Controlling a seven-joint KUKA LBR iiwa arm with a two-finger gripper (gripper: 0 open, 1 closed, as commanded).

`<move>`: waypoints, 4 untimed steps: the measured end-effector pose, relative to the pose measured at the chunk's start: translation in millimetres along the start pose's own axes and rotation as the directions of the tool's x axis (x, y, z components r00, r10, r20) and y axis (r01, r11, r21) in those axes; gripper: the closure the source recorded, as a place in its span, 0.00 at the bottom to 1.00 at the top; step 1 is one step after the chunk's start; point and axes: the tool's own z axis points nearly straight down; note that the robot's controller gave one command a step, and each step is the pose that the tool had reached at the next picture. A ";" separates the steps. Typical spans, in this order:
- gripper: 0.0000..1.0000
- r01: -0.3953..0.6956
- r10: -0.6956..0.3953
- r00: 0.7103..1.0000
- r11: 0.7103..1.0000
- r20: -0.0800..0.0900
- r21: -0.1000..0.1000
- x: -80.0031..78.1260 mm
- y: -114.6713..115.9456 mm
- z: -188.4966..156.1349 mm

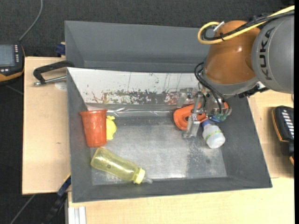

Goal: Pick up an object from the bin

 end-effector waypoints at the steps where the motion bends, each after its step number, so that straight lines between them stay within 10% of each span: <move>1: 0.00 0.000 0.000 1.000 1.000 0.008 0.000 -1.3 0.0 -5.0; 3: 0.00 0.040 -0.040 0.999 0.999 0.003 -0.001 -13.2 -44.7 99.5; 4: 0.00 0.020 -0.020 1.000 1.000 0.021 0.002 -27.1 -79.0 61.4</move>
Offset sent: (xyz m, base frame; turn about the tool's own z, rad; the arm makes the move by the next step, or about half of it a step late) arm 0.0155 -0.0552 -0.1083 -0.0380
